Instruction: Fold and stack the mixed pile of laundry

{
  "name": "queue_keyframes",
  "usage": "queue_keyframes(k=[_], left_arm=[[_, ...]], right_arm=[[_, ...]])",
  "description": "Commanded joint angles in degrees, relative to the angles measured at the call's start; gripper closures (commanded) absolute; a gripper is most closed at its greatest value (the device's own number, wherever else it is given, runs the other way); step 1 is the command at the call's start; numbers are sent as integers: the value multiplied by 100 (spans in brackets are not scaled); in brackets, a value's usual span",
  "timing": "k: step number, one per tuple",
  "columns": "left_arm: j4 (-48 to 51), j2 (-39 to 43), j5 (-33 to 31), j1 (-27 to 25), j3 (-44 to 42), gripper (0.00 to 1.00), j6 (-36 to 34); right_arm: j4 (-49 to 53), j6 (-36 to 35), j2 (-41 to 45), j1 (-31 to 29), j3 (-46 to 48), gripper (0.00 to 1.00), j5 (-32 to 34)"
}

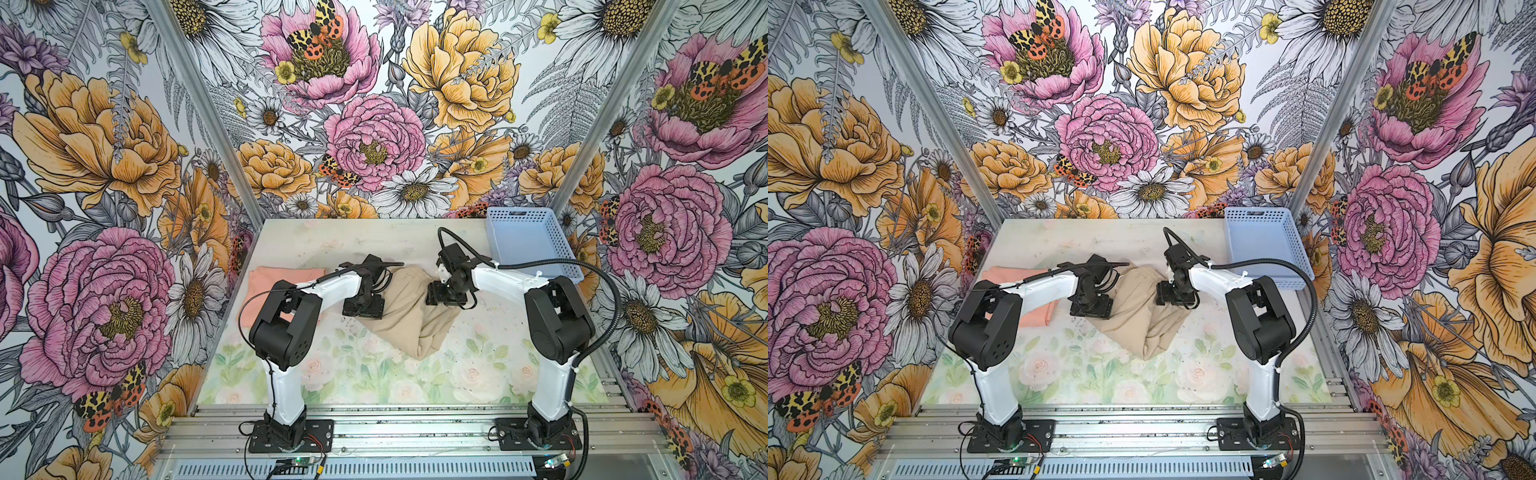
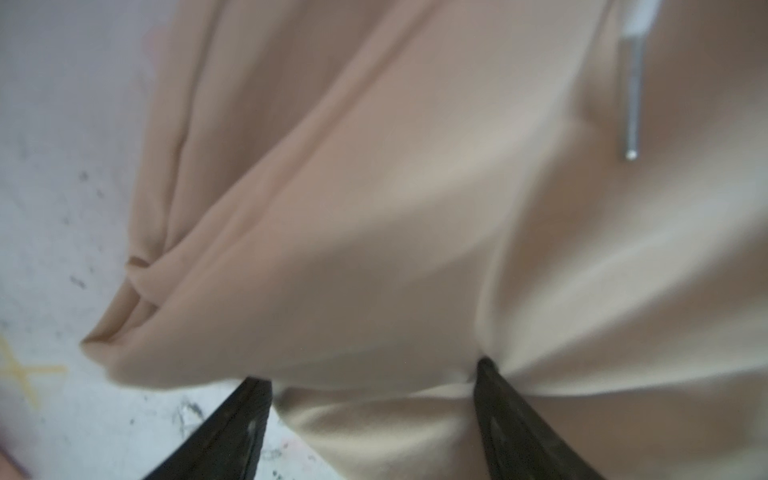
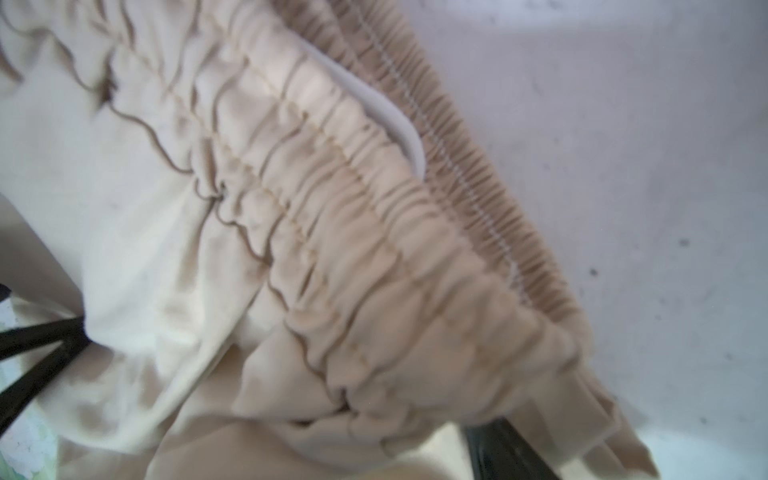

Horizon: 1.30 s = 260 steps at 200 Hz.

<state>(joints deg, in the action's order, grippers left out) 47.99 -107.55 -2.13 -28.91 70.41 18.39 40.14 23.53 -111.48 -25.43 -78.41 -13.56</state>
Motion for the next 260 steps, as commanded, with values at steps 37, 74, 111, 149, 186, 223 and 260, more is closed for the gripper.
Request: queue_keyframes(k=[37, 74, 111, 149, 186, 223, 260], left_arm=[[140, 908, 220, -680, -974, 21, 1376], [155, 1550, 214, -693, -740, 17, 1520], [106, 1943, 99, -258, -445, 17, 1117], [-13, 1459, -55, 206, -153, 13, 112], [-264, 1004, 123, 458, 2, 4, -554], [-346, 608, 36, 556, 180, 1, -888], [-505, 375, 531, 784, 380, 1, -1069]], right_arm=[[1028, -971, -246, 16, -1255, 30, 56], [1022, -399, 845, -145, -671, 32, -481], [-63, 683, 1158, -618, 43, 44, -1087], [-314, 770, 657, -803, 450, 50, -410], [-272, 521, 262, -624, 533, 50, -129], [-252, 754, 962, -536, 748, 37, -338], [-261, 1215, 1820, -350, 1363, 23, -309]])
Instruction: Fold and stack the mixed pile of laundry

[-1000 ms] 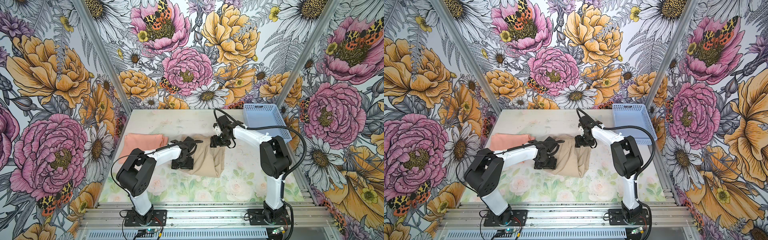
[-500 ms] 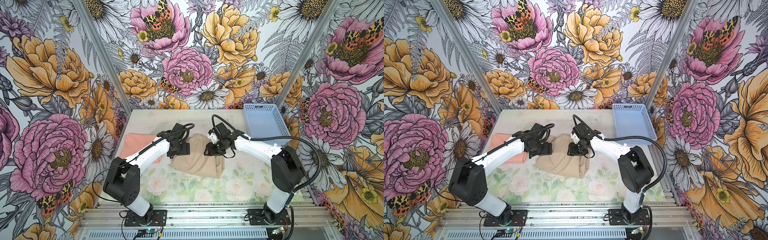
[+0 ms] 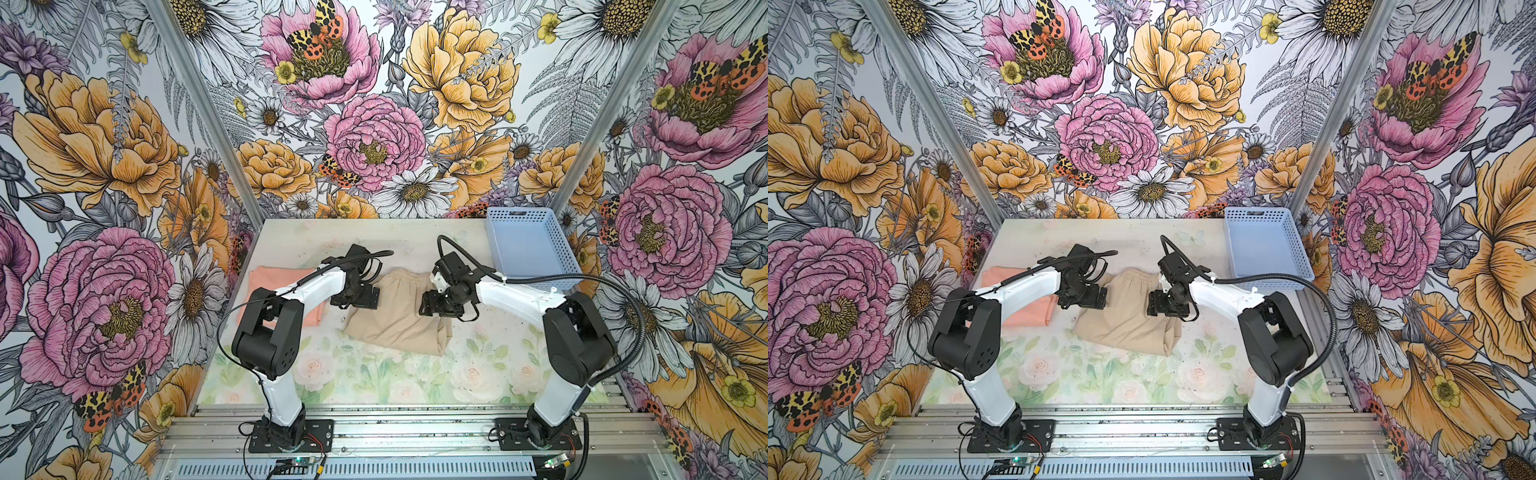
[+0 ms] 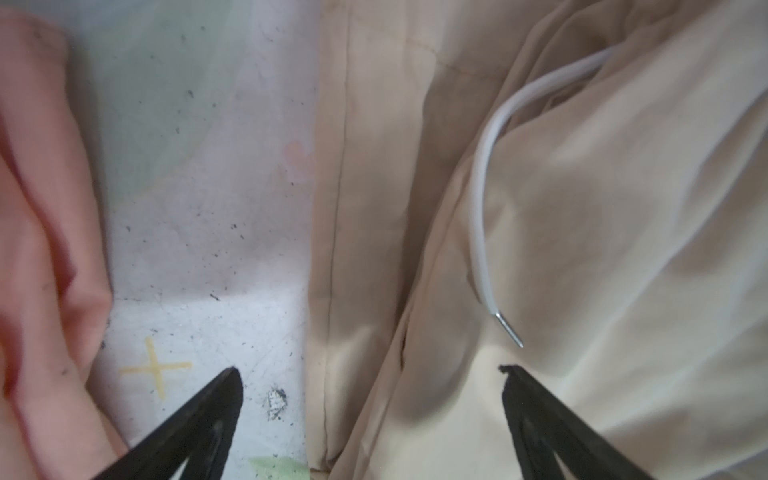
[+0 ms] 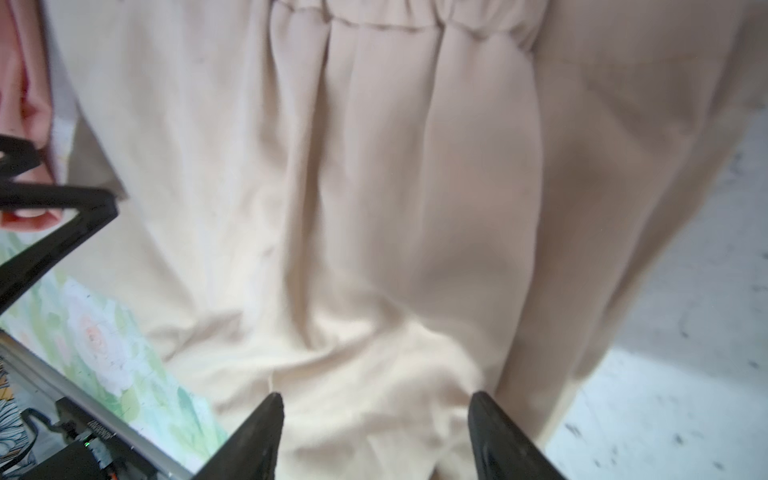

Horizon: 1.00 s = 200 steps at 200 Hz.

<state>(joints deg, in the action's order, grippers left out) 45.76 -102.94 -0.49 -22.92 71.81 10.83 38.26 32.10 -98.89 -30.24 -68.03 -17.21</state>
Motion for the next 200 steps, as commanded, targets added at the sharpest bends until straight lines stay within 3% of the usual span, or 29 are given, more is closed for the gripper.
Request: queue_keyframes(k=[1, 46, 120, 149, 174, 200], left_arm=[[-284, -187, 384, 188, 247, 1, -320], [-312, -706, 862, 226, 373, 1, -488], [-296, -790, 1170, 235, 153, 3, -418], [-299, -693, 1128, 330, -24, 7, -398], [-304, -708, 1185, 365, -72, 13, -397], [-305, -769, 1328, 328, -88, 22, -362]], right_arm=[[-73, 367, 571, 136, 342, 23, 67], [-326, 328, 584, 431, 864, 11, 104], [-1135, 184, -220, 453, 1026, 8, -128], [-1205, 104, -473, 453, 925, 15, -122], [-1276, 78, -674, 452, 888, 30, -186], [-1353, 45, -813, 443, 894, 39, -217]])
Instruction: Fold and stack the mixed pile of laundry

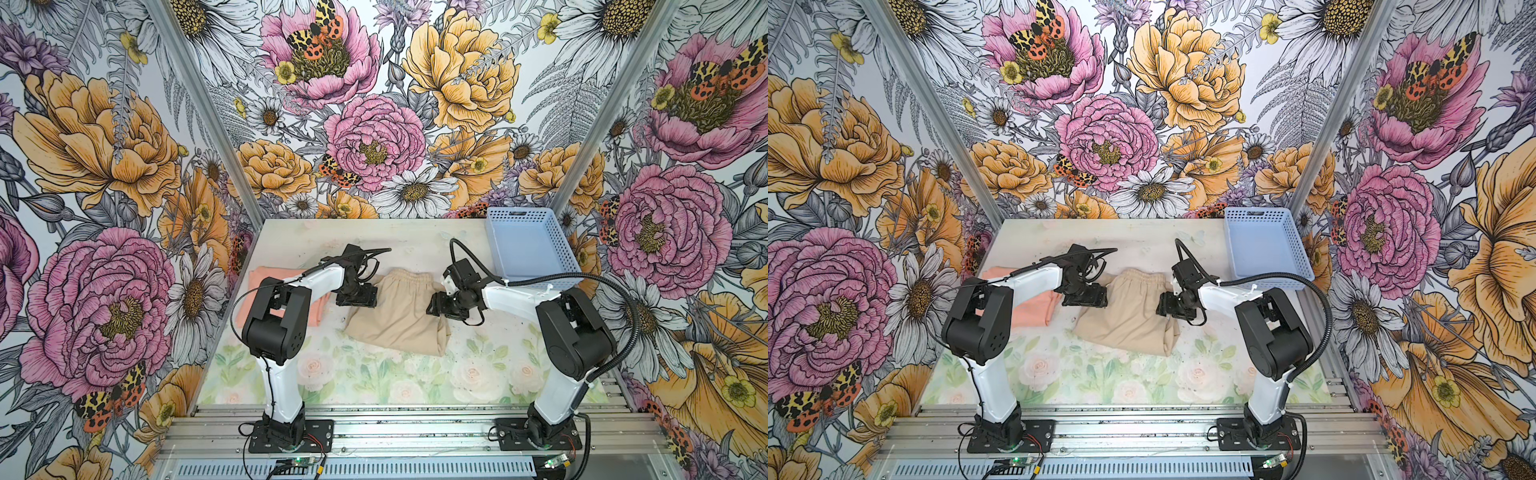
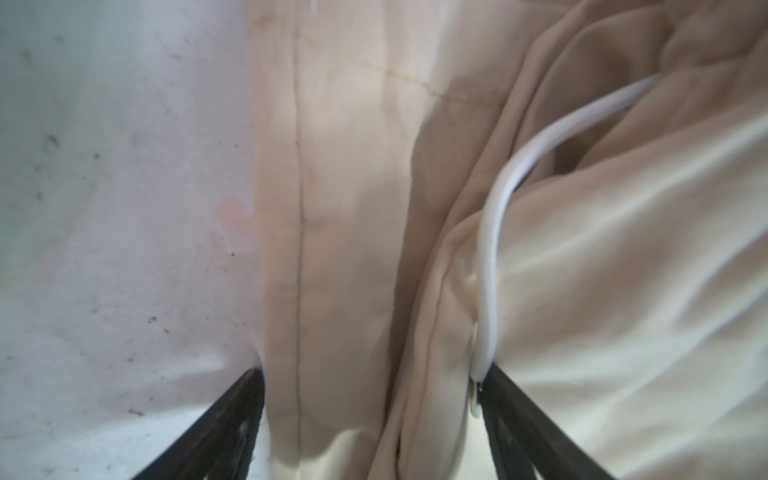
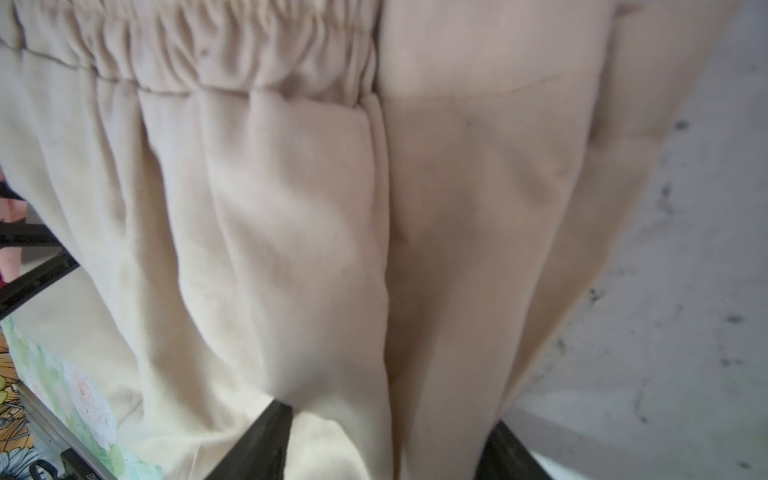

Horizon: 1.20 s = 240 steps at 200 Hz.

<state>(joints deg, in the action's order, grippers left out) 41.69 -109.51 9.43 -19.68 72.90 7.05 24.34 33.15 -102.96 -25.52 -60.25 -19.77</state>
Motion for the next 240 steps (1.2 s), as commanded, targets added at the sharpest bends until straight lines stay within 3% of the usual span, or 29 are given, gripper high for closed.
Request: queue_keyframes(k=[1, 33, 75, 100, 137, 173, 240], left_arm=[[102, -121, 334, 2, -198, 23, 16], [89, -234, 476, -24, -206, 41, 51], [-42, -143, 584, 25, -265, 77, 141], [-280, -28, 808, 107, -355, 100, 272], [-470, 458, 764, 217, -454, 100, 423], [-458, 1571, 755, 608, -518, 100, 482], [786, 2443, 345, 1615, 120, 100, -144]], right_arm=[[33, -61, -408, -31, 117, 39, 37], [-69, -62, -480, -31, 119, 59, -32], [-77, -97, -416, -35, 34, 91, -162], [-76, -108, -365, -76, -89, 100, -311], [-68, 9, -163, -209, -415, 100, -507], [-69, 212, 56, -343, -901, 100, -626], [-65, 572, -500, -995, -2566, 100, -780]])
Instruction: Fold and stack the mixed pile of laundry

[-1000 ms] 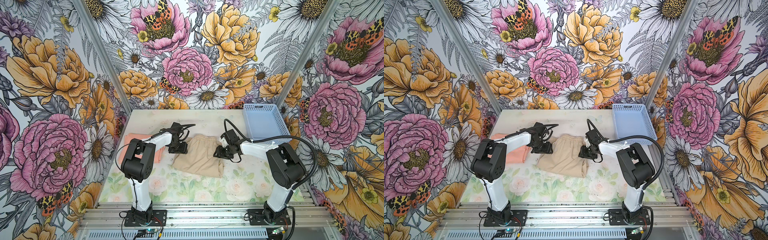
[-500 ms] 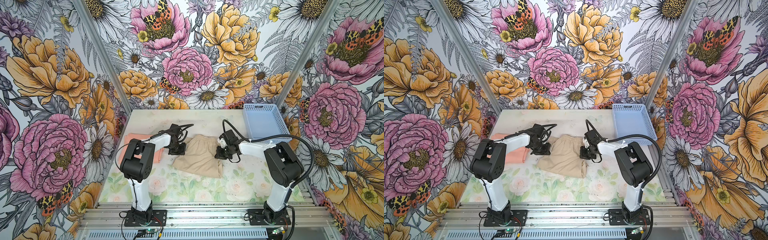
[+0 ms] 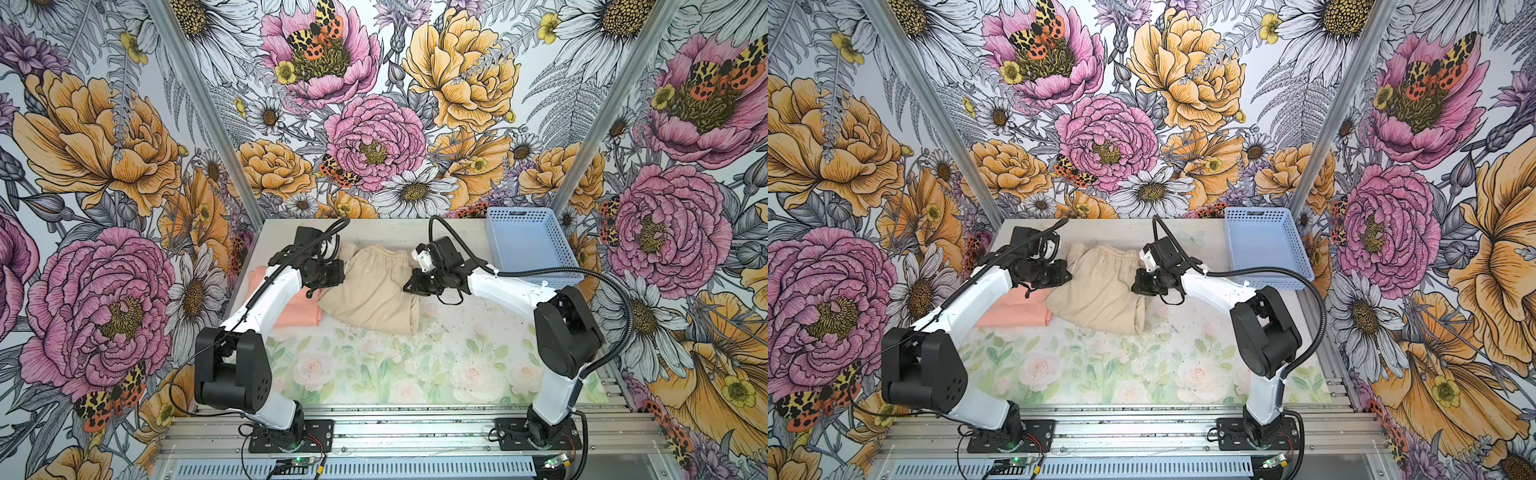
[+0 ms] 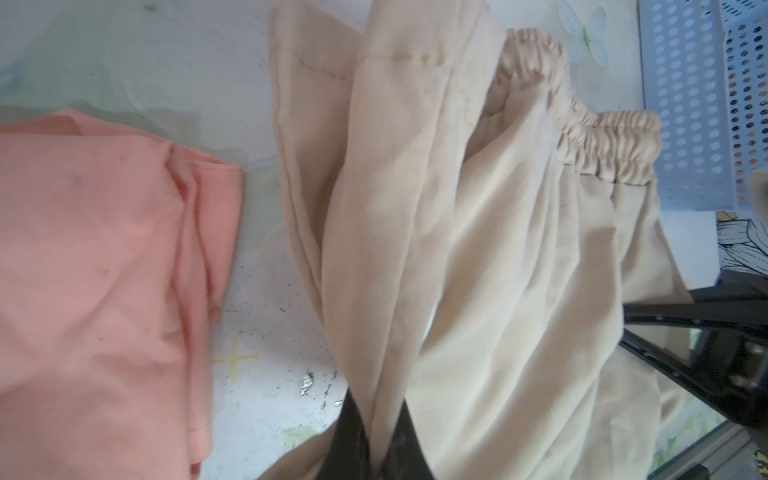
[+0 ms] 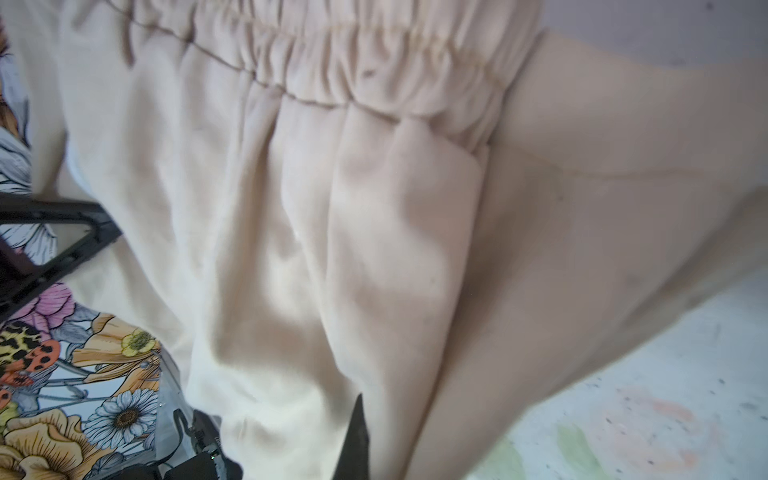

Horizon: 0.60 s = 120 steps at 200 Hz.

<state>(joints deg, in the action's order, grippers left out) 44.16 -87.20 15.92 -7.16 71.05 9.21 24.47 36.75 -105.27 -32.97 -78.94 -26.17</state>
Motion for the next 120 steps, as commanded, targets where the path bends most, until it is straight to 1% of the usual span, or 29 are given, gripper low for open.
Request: queue_keyframes(k=[1, 23, 55, 87, 102, 108, 110, 120], left_arm=[[558, 221, -320, 362, 318, 100, -373], [715, 390, -573, 887, 439, 100, -488], [794, 365, -1265, 1707, 560, 100, -637], [787, -29, -1756, 2393, 812, 100, -863], [785, -261, -1784, 2676, 1010, 100, -895], [781, -363, -1778, 2761, 1104, 100, -899], [786, -411, -1784, 2783, 1144, 100, -914], [780, -631, -1957, 2844, 1319, 100, -983]], right_arm=[[-80, 215, -293, -260, -735, 100, -141], [-72, 307, -958, -534, -1683, 100, -125], [-67, 526, -2205, -897, -3294, 100, -254], [-68, 830, -3437, -1165, -4885, 100, -469], [-68, 967, -3960, -1213, -5608, 100, -554], [-67, 1026, -4145, -1215, -5865, 100, -564], [-66, 1027, -4208, -1351, -5952, 100, -571], [-70, 1132, -4486, -1409, -6334, 100, -603]])
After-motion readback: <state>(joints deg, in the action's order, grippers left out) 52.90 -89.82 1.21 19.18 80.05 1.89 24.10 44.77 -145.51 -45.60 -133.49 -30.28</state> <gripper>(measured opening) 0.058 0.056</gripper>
